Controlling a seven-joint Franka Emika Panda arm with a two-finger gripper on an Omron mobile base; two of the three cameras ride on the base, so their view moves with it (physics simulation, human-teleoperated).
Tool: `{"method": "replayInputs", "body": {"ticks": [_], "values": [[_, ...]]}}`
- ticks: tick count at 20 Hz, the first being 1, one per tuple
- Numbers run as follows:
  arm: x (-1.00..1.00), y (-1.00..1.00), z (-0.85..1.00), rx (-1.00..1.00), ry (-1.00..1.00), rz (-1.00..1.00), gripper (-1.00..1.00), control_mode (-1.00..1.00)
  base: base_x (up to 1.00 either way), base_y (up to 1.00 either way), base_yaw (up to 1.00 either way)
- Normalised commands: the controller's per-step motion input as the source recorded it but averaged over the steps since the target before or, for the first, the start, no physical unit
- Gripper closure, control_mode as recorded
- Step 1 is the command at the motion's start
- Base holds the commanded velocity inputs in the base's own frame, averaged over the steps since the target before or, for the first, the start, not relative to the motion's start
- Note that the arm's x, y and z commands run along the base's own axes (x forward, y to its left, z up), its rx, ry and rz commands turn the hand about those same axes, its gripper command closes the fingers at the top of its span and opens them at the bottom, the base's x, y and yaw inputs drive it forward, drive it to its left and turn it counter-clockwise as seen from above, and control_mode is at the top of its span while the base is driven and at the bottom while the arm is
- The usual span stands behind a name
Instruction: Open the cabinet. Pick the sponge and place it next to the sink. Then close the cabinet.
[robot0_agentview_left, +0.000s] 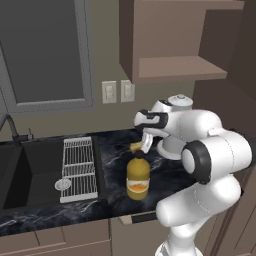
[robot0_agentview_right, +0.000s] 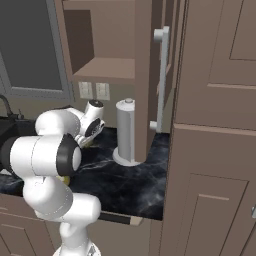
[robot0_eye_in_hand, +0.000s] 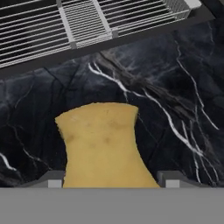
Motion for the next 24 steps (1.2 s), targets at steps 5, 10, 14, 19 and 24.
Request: {"method": "replayInputs", "body": {"ticks": [5, 10, 14, 19, 24], "values": [[0.25, 0.12, 0.00, 0.00, -0.05, 0.03, 1.00, -1.00, 0.00, 0.00, 0.00], [0.11, 0.11, 0.00, 0.00, -0.04, 0.03, 1.00, -1.00, 0.00, 0.00, 0.00], [0.00, 0.21, 0.00, 0.00, -0.03, 0.02, 1.00, -1.00, 0.00, 0.00, 0.00], [0.00, 0.23, 0.00, 0.00, -0.03, 0.02, 1.00, -1.00, 0.00, 0.00, 0.00], [0.04, 0.15, 0.00, 0.00, -0.03, 0.01, 1.00, -1.00, 0.00, 0.00, 0.00]]}}
